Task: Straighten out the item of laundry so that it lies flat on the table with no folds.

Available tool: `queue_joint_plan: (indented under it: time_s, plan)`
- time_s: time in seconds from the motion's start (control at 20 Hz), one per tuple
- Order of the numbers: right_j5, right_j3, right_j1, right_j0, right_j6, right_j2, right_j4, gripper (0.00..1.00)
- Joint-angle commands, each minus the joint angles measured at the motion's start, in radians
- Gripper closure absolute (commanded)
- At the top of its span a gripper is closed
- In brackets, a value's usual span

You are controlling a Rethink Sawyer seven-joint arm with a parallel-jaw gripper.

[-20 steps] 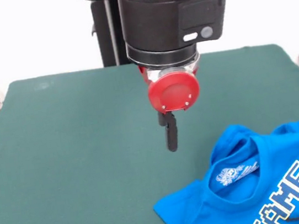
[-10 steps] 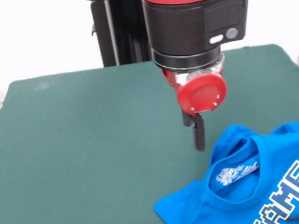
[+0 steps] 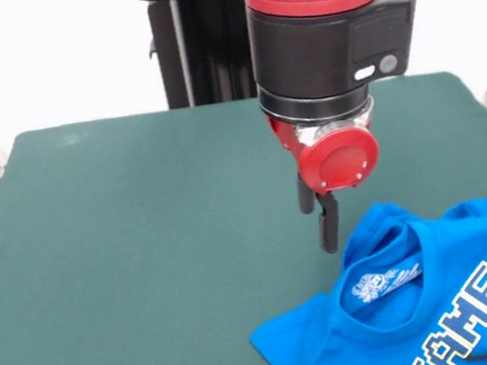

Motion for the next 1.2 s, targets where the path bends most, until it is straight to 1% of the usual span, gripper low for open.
queue_joint_plan:
  time_s: [0.05, 0.2, 0.4, 0.65, 0.85, 1.05, 1.15, 1.2]
  plan:
    - [-0.009, 0.045, 0.089, 0.002, -0.18, 0.074, -0.066, 0.0]
    - [0.022, 0.003, 0.115, -0.009, -0.185, 0.081, -0.081, 0.0]
    - [0.093, -0.037, 0.101, -0.01, -0.186, 0.097, -0.081, 0.0]
    - [0.199, -0.126, 0.109, -0.003, -0.172, 0.099, -0.079, 0.0]
    - [0.153, -0.178, 0.171, 0.004, -0.138, 0.127, -0.058, 0.0]
    - [0.208, -0.237, 0.202, 0.023, -0.116, 0.128, -0.05, 0.0]
    - [0.241, -0.246, 0.203, 0.034, -0.098, 0.119, -0.046, 0.0]
    - [0.239, -0.24, 0.202, 0.04, -0.092, 0.117, -0.044, 0.0]
